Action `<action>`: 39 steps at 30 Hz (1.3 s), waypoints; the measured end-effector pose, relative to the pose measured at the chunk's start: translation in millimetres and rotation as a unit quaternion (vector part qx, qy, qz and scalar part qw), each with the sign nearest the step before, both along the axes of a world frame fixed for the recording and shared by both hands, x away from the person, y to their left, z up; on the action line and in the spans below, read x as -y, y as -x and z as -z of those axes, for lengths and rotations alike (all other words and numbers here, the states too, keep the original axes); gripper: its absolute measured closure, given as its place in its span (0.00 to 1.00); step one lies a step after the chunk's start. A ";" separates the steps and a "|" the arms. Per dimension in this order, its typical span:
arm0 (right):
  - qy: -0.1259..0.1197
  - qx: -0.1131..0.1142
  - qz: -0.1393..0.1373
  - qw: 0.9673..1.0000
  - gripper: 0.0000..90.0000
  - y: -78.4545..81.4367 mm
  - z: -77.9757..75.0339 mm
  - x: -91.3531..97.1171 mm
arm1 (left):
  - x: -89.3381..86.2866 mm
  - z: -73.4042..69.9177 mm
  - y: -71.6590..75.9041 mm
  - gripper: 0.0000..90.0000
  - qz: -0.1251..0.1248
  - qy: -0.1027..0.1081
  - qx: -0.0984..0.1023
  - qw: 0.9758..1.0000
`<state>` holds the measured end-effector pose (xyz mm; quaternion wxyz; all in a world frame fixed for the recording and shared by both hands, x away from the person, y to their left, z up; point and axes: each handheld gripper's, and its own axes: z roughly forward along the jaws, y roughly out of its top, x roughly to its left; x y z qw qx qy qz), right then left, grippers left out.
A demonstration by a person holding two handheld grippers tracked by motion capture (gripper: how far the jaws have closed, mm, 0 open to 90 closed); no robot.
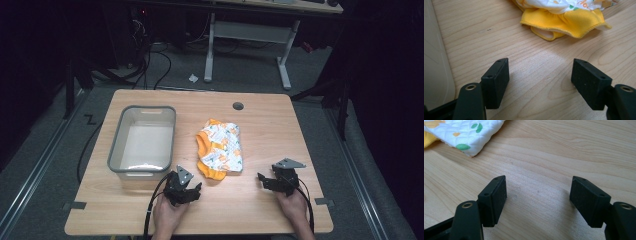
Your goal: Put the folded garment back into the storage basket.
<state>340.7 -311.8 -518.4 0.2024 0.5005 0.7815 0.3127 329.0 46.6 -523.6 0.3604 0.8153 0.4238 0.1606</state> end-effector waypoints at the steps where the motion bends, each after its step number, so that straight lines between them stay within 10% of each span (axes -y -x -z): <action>1: 0.000 0.000 0.000 1.000 0.33 0.0 0.0 0.0 | 0.0 0.0 0.0 0.35 0.000 0.000 0.000 1.000; 39: 0.000 -0.001 -0.001 1.000 0.33 0.5 0.0 0.0 | 0.8 0.1 -0.5 0.32 -0.006 -0.001 0.000 1.000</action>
